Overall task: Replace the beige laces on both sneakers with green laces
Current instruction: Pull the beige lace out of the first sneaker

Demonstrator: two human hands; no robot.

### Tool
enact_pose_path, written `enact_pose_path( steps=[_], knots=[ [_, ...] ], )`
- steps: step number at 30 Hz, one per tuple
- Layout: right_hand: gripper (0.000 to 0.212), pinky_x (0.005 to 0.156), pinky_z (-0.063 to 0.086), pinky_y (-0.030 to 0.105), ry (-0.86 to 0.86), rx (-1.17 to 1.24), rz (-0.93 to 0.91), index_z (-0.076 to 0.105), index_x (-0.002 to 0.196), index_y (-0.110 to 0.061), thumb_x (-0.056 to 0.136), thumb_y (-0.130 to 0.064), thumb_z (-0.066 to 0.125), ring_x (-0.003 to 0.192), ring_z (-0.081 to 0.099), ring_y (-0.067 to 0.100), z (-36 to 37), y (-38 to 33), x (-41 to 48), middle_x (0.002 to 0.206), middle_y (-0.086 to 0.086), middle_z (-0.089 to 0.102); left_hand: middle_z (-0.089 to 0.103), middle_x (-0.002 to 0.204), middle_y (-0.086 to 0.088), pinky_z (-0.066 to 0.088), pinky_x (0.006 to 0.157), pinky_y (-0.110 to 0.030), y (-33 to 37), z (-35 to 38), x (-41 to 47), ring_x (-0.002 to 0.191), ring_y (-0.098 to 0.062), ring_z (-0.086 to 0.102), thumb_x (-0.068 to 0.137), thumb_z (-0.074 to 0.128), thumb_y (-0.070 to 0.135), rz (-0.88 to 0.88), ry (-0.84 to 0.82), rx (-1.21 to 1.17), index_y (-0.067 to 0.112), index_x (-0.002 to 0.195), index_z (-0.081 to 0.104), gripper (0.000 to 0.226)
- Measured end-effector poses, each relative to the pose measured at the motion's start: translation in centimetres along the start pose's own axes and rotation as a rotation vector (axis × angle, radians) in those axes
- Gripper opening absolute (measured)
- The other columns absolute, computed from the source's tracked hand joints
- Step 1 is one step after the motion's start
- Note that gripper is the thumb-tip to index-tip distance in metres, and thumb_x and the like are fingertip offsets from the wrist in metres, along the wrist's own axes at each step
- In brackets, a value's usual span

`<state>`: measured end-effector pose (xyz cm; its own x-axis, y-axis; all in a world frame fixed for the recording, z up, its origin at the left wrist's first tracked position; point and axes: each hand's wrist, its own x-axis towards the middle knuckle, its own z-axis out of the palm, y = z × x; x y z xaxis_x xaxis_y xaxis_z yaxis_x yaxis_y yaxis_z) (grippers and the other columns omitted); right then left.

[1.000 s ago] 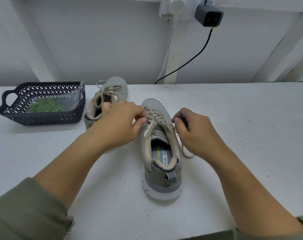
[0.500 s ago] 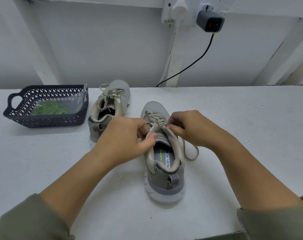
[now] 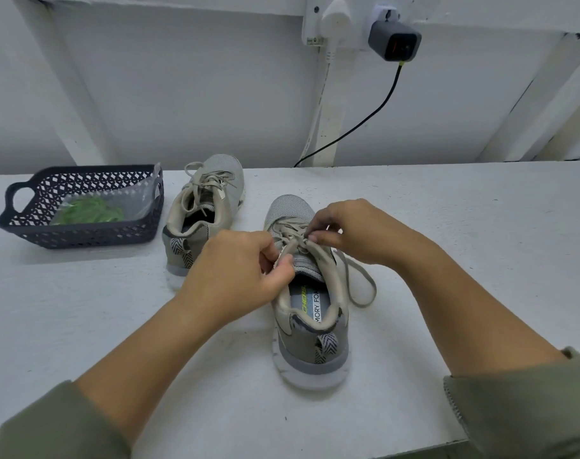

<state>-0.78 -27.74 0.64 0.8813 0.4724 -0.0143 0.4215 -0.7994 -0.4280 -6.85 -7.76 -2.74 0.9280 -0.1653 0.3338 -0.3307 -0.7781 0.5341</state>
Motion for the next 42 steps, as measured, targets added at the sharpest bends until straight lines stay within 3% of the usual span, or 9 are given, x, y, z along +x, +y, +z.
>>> enact_pose_path(
  steps=[6,10,15,19,24,30,35,38,42],
  knots=[
    [0.006,0.072,0.049,0.033,0.018,0.013,0.002,0.062,0.082,-0.014,0.084,-0.018,0.063,0.08,0.059,0.019,0.8,0.0,0.6,0.087,0.001,0.062,0.059,0.051,0.007,0.052,0.056,-0.033,0.0,0.7,-0.2,0.052,-0.011,0.059,0.075,0.055,0.047,0.03,0.078,0.044,0.021,0.064,0.06,0.029],
    [0.015,0.065,0.046,0.029,0.085,0.045,0.179,0.062,0.085,-0.011,0.086,-0.026,0.061,0.074,0.057,0.02,1.3,0.8,0.6,0.087,0.003,0.062,0.055,0.048,0.003,0.047,0.05,-0.029,0.1,1.1,-0.4,0.048,-0.021,0.055,0.076,0.051,0.043,0.09,0.145,0.157,0.018,0.06,0.055,0.029],
    [0.016,0.086,0.043,0.023,0.031,0.022,-0.081,0.07,0.106,-0.029,0.091,-0.029,0.064,0.098,0.054,0.008,0.5,0.4,0.5,0.114,-0.009,0.054,0.048,0.045,0.003,0.032,0.049,-0.024,0.4,1.1,-0.4,0.043,-0.023,0.05,0.076,0.052,0.037,0.143,0.195,0.225,0.02,0.059,0.046,0.025],
    [0.015,0.074,0.036,0.022,0.077,-0.109,-0.075,0.071,0.101,-0.016,0.091,-0.02,0.062,0.091,0.053,0.014,1.1,1.5,0.7,0.105,-0.003,0.05,0.046,0.045,0.002,0.03,0.048,-0.024,0.3,1.2,-0.5,0.043,-0.022,0.048,0.077,0.053,0.034,0.136,0.2,0.211,0.019,0.059,0.043,0.026],
    [0.019,0.085,0.046,0.023,0.061,0.077,-0.098,0.07,0.108,-0.028,0.09,-0.029,0.065,0.094,0.056,0.007,0.8,1.7,0.4,0.11,-0.008,0.054,0.047,0.046,0.003,0.036,0.048,-0.026,0.2,1.5,-0.7,0.045,-0.02,0.048,0.077,0.052,0.035,0.127,0.218,0.169,0.017,0.059,0.046,0.026],
    [0.013,0.084,0.046,0.032,0.015,-0.073,-0.127,0.068,0.101,-0.014,0.092,-0.021,0.062,0.092,0.057,0.017,1.5,0.7,1.1,0.105,0.002,0.053,0.049,0.046,0.002,0.037,0.048,-0.027,0.4,1.5,-0.8,0.045,-0.022,0.05,0.077,0.051,0.034,0.125,0.227,0.178,0.016,0.058,0.047,0.026],
    [0.022,0.081,0.038,0.016,0.045,-0.063,-0.199,0.07,0.112,-0.022,0.092,-0.019,0.063,0.095,0.056,0.011,1.3,0.8,0.8,0.114,-0.003,0.055,0.049,0.046,0.002,0.039,0.046,-0.029,0.5,1.5,-0.8,0.045,-0.023,0.05,0.077,0.051,0.034,0.122,0.23,0.18,0.016,0.059,0.048,0.025],
    [0.018,0.076,0.04,0.021,0.054,-0.145,-0.234,0.073,0.106,-0.016,0.09,-0.017,0.065,0.09,0.058,0.017,1.5,0.6,0.7,0.108,0.003,0.058,0.049,0.047,0.002,0.04,0.045,-0.029,0.5,1.5,-0.8,0.045,-0.023,0.05,0.077,0.05,0.034,0.117,0.228,0.175,0.016,0.059,0.048,0.026],
    [0.011,0.071,0.044,0.028,0.272,-0.033,-0.025,0.07,0.093,-0.013,0.088,-0.018,0.063,0.086,0.056,0.017,2.0,1.1,0.6,0.099,0.002,0.052,0.048,0.046,0.002,0.037,0.046,-0.028,0.5,1.5,-0.9,0.044,-0.023,0.048,0.077,0.05,0.034,0.102,0.228,0.193,0.017,0.059,0.046,0.025]
  ],
)
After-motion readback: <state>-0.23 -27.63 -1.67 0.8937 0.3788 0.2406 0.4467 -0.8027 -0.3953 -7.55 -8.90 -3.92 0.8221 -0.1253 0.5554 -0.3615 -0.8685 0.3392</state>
